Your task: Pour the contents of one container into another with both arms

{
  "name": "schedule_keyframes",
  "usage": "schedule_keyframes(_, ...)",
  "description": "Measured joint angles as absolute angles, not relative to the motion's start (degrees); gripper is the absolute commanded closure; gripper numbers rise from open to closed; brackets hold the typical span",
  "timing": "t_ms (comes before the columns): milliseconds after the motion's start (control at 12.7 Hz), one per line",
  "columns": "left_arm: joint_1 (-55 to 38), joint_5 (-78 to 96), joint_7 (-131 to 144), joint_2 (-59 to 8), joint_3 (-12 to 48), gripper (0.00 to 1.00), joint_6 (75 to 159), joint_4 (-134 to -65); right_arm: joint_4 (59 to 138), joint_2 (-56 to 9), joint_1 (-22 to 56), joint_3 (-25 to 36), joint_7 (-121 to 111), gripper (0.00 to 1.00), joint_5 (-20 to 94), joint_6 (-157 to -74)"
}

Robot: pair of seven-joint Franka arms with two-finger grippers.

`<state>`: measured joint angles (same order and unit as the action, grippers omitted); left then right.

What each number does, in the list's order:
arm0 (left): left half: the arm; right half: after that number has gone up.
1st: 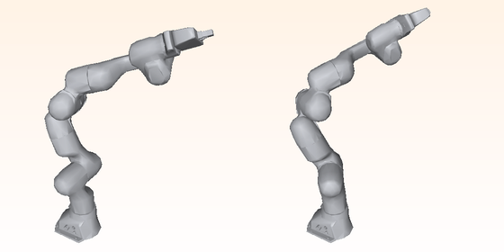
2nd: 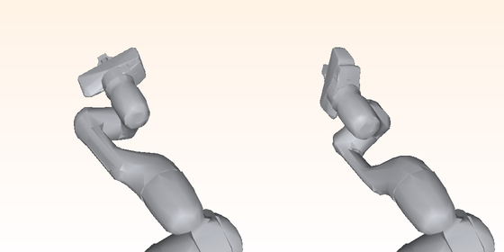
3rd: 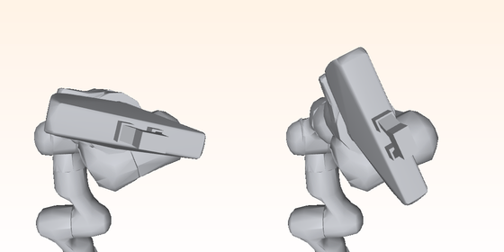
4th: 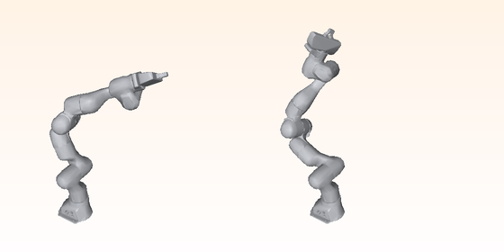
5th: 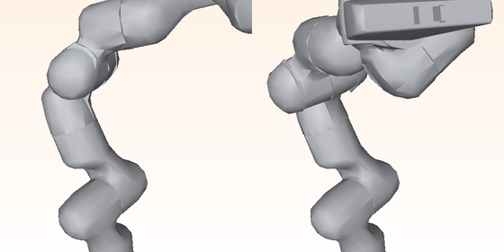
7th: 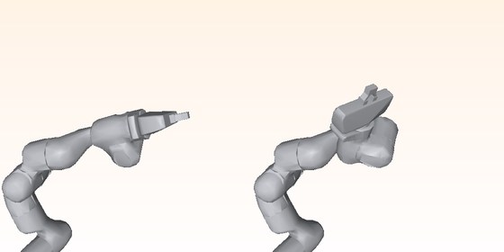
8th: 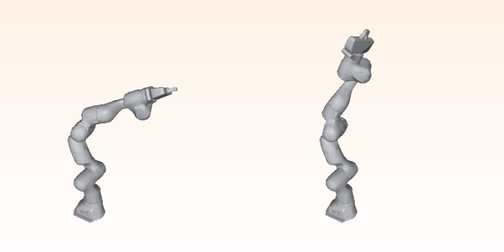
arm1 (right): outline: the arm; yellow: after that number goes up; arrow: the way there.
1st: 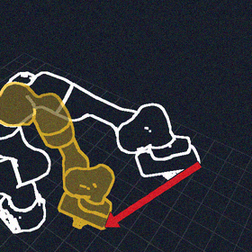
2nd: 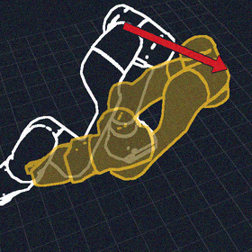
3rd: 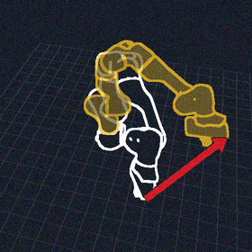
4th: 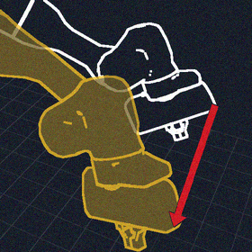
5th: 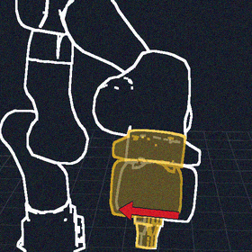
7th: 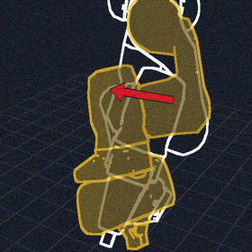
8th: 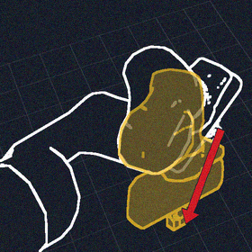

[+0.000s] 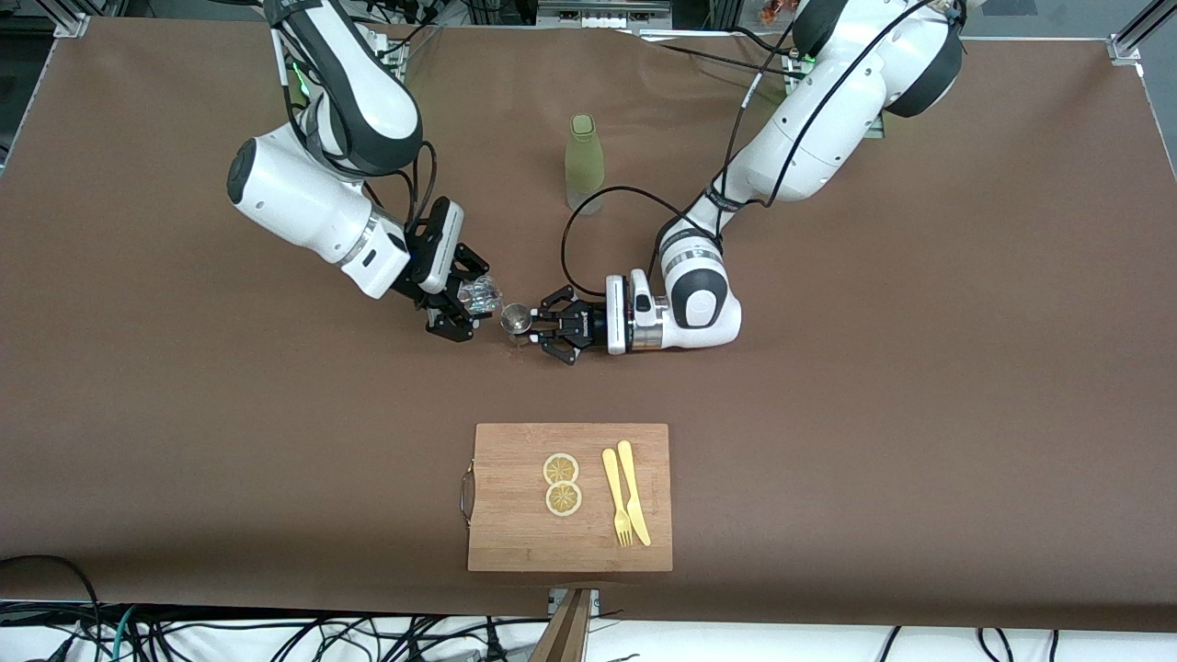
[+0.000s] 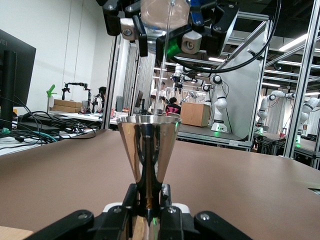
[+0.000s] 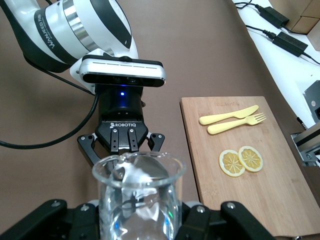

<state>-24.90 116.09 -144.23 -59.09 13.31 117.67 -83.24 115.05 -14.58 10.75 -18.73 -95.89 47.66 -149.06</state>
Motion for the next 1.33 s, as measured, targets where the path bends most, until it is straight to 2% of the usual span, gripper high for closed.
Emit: schedule_keyframes(1335, -24.83, 116.09, -144.24, -59.16, 12.16, 1.00, 117.99, -82.82, 115.09, -15.53, 10.99, -19.29, -93.37, 0.80, 47.49, -149.72)
